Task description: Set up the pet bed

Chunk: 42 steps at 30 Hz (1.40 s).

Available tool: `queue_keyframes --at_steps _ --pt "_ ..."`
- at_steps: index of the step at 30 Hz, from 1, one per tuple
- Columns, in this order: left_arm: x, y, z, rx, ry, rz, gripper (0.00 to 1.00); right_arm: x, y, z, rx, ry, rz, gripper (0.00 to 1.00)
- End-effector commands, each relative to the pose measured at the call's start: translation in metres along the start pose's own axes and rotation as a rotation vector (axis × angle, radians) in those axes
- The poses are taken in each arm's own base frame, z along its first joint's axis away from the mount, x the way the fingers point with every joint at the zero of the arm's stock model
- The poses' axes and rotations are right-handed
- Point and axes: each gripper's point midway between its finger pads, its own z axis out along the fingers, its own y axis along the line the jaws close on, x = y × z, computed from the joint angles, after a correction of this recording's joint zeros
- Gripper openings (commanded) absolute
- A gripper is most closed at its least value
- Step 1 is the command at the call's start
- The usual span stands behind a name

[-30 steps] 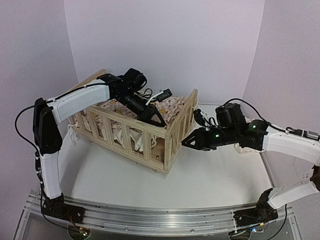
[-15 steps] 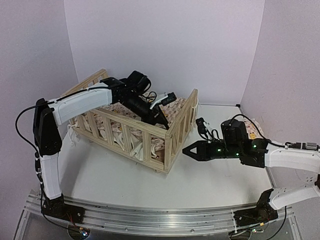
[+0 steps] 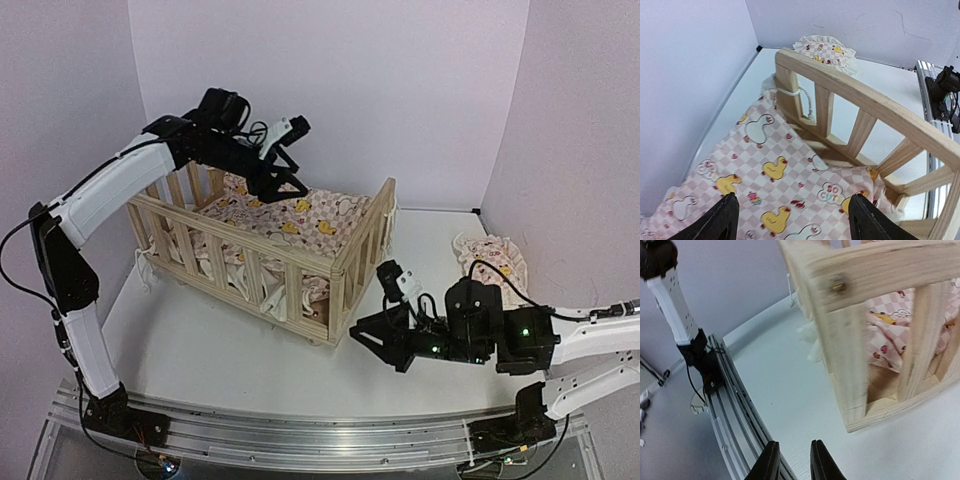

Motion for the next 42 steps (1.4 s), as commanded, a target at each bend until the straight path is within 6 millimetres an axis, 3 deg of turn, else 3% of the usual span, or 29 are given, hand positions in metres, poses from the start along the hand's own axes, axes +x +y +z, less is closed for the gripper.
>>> queue_keyframes --at_steps 1,5,8,12,20,22,25,29,31,37,42 --pt "-0.029 -0.020 -0.081 0.029 -0.074 0.161 0.77 -0.005 0.022 0.010 0.085 -0.062 -0.243 0.24" --pt "0.000 -0.081 -0.103 0.262 -0.039 0.201 0.78 -0.003 0.042 0.035 0.029 -0.126 -0.333 0.26" --pt "0.034 -0.106 -0.107 0.355 0.032 0.235 0.78 -0.009 0.048 0.055 0.051 -0.164 -0.413 0.27" --pt "0.082 -0.112 -0.097 0.370 0.164 0.304 0.80 -0.009 0.032 0.078 0.188 -0.166 -0.495 0.28" --pt "0.110 -0.096 -0.070 0.301 0.272 0.426 0.79 -0.007 0.013 0.089 0.280 -0.148 -0.507 0.28" --pt "0.118 -0.095 -0.065 0.313 0.302 0.421 0.73 -0.005 0.006 0.089 0.289 -0.142 -0.493 0.29" --pt "0.129 -0.100 -0.061 0.346 0.341 0.396 0.52 -0.003 -0.009 0.089 0.311 -0.132 -0.465 0.29" --pt "0.130 -0.117 -0.054 0.378 0.368 0.309 0.13 -0.005 -0.029 0.079 0.303 -0.133 -0.407 0.30" --pt "0.125 -0.125 -0.049 0.386 0.366 0.228 0.01 -0.008 -0.036 0.068 0.305 -0.138 -0.406 0.30" --pt "0.103 -0.133 -0.031 0.350 0.329 0.037 0.00 -0.004 -0.057 0.034 0.361 -0.108 -0.425 0.31" --pt "0.079 -0.121 -0.026 0.330 0.313 0.014 0.00 0.000 -0.055 0.031 0.325 -0.071 -0.463 0.31"
